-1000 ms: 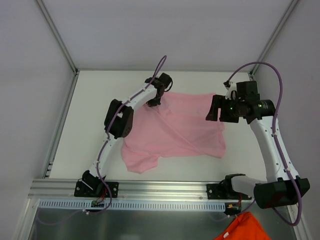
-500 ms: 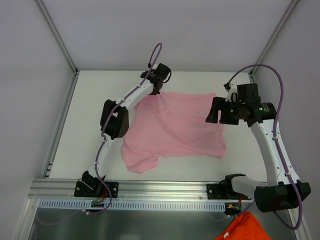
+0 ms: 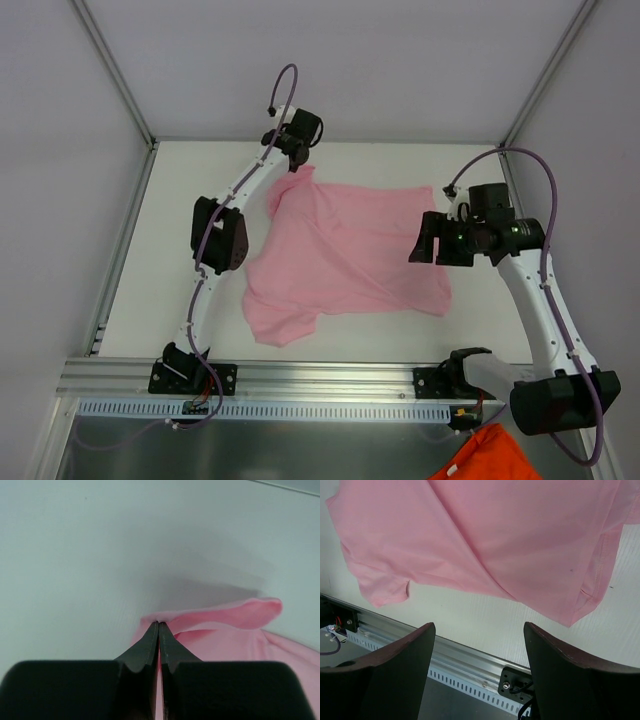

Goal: Fold and stack the t-shirts
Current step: Flatten out the tshirt

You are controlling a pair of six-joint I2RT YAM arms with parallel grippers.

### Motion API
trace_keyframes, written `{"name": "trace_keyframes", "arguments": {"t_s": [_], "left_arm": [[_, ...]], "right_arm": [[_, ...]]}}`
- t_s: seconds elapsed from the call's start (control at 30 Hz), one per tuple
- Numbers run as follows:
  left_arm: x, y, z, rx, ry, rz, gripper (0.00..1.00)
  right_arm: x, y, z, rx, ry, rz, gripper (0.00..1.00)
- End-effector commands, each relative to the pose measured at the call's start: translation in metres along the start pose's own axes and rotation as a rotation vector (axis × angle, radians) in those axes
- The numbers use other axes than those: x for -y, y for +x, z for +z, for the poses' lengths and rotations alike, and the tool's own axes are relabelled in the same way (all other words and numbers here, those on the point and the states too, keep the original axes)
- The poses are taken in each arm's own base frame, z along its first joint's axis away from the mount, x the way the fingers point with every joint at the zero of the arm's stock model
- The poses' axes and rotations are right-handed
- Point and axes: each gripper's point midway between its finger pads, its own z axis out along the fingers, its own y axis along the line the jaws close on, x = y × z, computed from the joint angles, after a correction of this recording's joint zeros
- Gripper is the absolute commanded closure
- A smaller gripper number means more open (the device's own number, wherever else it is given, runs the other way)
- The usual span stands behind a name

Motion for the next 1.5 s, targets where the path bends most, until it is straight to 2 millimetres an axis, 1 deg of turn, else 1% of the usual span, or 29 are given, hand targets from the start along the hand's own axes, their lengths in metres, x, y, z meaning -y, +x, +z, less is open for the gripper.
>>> {"name": "trace_keyframes", "arguments": {"t_s": [0.0,0.03,0.1,0.17,0.3,0.37,0.5,0.73,0.87,1.0,1.07,1.2,1.27,1.37,1.4,1.43,1.47], "left_arm": [[-0.032,-0.045,-0.018,0.101,-0.077,-0.127,1.00],[-0.041,-0.049,-0.014,0.114,-0.105,-0.136,1.00],[-0.047,-0.051,-0.009,0.117,-0.122,-0.142,1.00],[-0.058,-0.054,-0.005,0.128,-0.161,-0.148,1.00],[-0.074,-0.051,0.007,0.128,-0.222,-0.147,1.00],[-0.079,-0.051,0.013,0.119,-0.220,-0.160,1.00],[-0.079,-0.051,0.023,0.125,-0.228,-0.148,1.00],[-0.073,-0.059,0.032,0.144,-0.206,-0.153,1.00],[-0.076,-0.065,0.035,0.175,-0.228,-0.144,1.00],[-0.079,-0.080,0.035,0.221,-0.231,-0.160,1.00],[-0.084,-0.085,0.034,0.234,-0.243,-0.177,1.00],[-0.096,-0.089,0.034,0.236,-0.263,-0.205,1.00],[-0.103,-0.087,0.038,0.218,-0.264,-0.221,1.00],[-0.106,-0.085,0.039,0.205,-0.265,-0.219,1.00],[-0.105,-0.083,0.040,0.199,-0.262,-0.213,1.00],[-0.104,-0.082,0.041,0.194,-0.260,-0.212,1.00],[-0.105,-0.078,0.040,0.180,-0.262,-0.211,1.00]], "right_arm": [[-0.007,0.009,-0.002,-0.001,-0.035,0.002,0.24],[-0.007,0.011,-0.001,-0.006,-0.037,0.005,0.24],[-0.006,0.017,0.002,-0.023,-0.040,0.012,0.24],[-0.005,0.020,0.002,-0.025,-0.040,0.014,0.24],[-0.006,0.031,0.005,-0.045,-0.052,0.024,0.25],[-0.005,0.038,0.005,-0.056,-0.051,0.030,0.25],[-0.004,0.047,0.006,-0.069,-0.054,0.036,0.25],[-0.005,0.061,0.006,-0.094,-0.063,0.036,0.25],[-0.005,0.067,0.005,-0.106,-0.067,0.039,0.25],[-0.004,0.076,0.010,-0.125,-0.066,0.040,0.25],[-0.003,0.079,0.012,-0.132,-0.063,0.043,0.25],[-0.003,0.076,0.011,-0.122,-0.051,0.044,0.25],[0.001,0.071,0.011,-0.120,-0.019,0.047,0.25],[0.013,0.062,0.013,-0.121,0.059,0.061,0.25],[0.020,0.060,0.015,-0.122,0.103,0.068,0.25],[0.036,0.054,0.012,-0.110,0.205,0.076,0.25],[0.047,0.055,0.018,-0.156,0.274,0.097,0.25]]}}
